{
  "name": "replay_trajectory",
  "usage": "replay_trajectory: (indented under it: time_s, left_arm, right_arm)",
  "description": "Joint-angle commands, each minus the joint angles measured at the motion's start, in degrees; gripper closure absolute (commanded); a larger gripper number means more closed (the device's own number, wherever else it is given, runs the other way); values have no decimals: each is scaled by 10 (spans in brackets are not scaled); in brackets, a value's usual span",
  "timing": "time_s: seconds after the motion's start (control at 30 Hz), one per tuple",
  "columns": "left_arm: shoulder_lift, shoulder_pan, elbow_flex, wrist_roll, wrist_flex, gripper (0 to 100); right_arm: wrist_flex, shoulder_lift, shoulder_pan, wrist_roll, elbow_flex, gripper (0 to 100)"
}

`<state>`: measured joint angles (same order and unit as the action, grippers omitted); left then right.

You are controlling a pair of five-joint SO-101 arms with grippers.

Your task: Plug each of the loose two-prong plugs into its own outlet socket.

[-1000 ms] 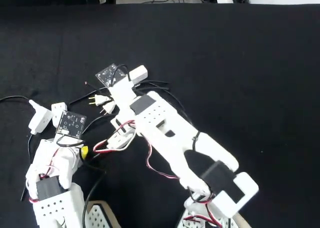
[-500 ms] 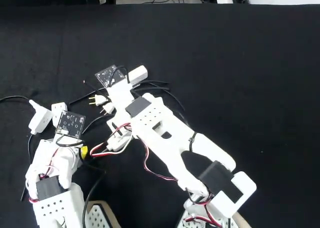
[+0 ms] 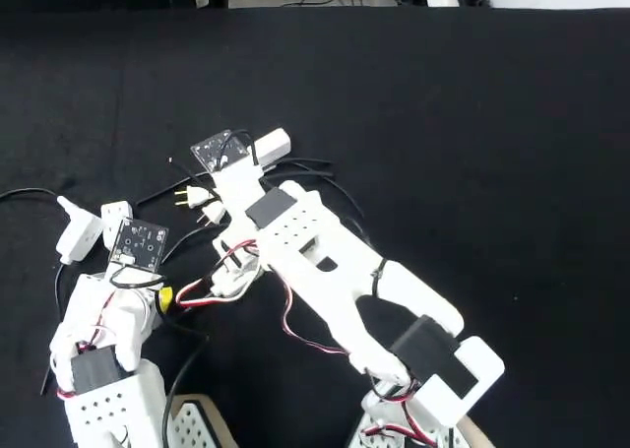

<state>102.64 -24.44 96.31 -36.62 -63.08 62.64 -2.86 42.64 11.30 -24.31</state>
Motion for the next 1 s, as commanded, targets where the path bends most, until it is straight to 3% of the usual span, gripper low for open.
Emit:
replay_trajectory:
  time_s: [0.0,0.4,0.8,0.97]
  left_arm:
    - [0,-6,12,-4,6,686]
    - [0,-5,12,-4,5,686]
    - [0,-4,12,-4,5,686]
    - [0,-4,12,-4,5,686]
  right_arm:
    - [30,-28,-21,0,-6,986]
    - [-23,-31,-48,-19,-7,986]
    - [-33,-26,-18,-16,-7,986]
    - [-18,37,-53,-22,-6,986]
